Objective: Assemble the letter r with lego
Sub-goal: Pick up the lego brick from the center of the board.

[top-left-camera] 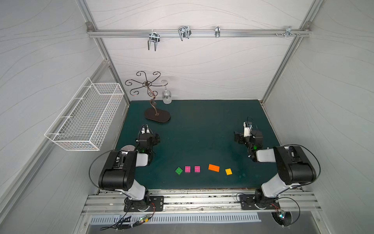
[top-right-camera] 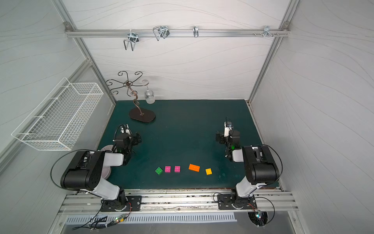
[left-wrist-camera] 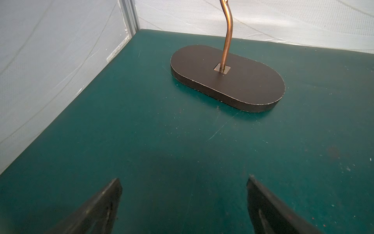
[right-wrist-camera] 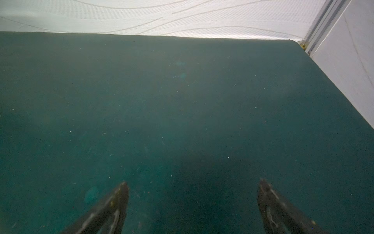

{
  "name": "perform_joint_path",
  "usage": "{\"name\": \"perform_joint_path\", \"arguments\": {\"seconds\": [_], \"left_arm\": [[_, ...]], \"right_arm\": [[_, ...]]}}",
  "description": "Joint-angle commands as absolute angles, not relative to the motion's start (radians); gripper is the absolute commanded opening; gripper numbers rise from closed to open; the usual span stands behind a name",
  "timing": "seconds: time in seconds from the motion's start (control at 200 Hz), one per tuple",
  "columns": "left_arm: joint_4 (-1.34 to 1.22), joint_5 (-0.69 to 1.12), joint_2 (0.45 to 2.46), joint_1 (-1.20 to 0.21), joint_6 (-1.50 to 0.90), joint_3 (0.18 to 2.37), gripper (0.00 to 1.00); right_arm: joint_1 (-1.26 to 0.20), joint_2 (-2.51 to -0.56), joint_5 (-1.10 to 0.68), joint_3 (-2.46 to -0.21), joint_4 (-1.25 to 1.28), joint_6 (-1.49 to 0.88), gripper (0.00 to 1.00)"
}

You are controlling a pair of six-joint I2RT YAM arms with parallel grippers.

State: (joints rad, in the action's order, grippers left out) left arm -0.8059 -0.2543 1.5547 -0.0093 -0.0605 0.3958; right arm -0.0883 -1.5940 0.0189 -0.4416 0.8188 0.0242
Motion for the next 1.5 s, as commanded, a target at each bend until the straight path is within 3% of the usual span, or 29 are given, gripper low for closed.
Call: {"name": "perform_joint_path", "arguments": {"seconds": [0.0, 0.945, 1.015, 1.085, 1.225, 1.285, 1.34, 1.39, 1.495], "left_arm": [[-0.861, -0.264, 1.557, -0.012, -0.054, 0.413, 0.99], [-0.876, -0.303, 1.535, -0.038, -0.028, 0.409, 0.94], [-0.772, -0.353, 1.452, -0.097, 0.028, 0.431, 0.96], [-0.578, -0.385, 1.356, -0.156, 0.055, 0.493, 0.97], [-0.111, -0.452, 1.220, -0.210, -0.129, 0.683, 0.97], [0.091, -0.429, 1.201, -0.211, -0.232, 0.781, 0.95], [0.271, -0.382, 1.195, -0.210, -0.296, 0.860, 0.94], [0.398, -0.327, 1.195, -0.211, -0.352, 0.912, 0.92], [0.592, -0.225, 1.194, -0.210, -0.489, 0.955, 0.92]], "right_arm": [[-0.080, -1.583, -0.035, -0.448, 0.808, 0.027, 0.99], [-0.072, -1.563, -0.019, -0.442, 0.816, 0.003, 0.99], [-0.119, -1.433, 0.134, -0.453, 0.694, 0.013, 0.99], [-0.146, -1.289, 0.149, -0.523, 0.487, -0.015, 0.99], [-0.087, -1.141, 0.095, -0.744, -0.051, -0.534, 0.99], [-0.028, -1.161, -0.204, -0.831, -0.153, -0.458, 0.99], [-0.048, -1.196, -0.309, -0.926, -0.280, -0.400, 0.94], [-0.117, -1.210, -0.304, -0.998, -0.393, -0.321, 0.92], [-0.366, -1.234, -0.118, -1.118, -0.571, -0.170, 0.96]]}}
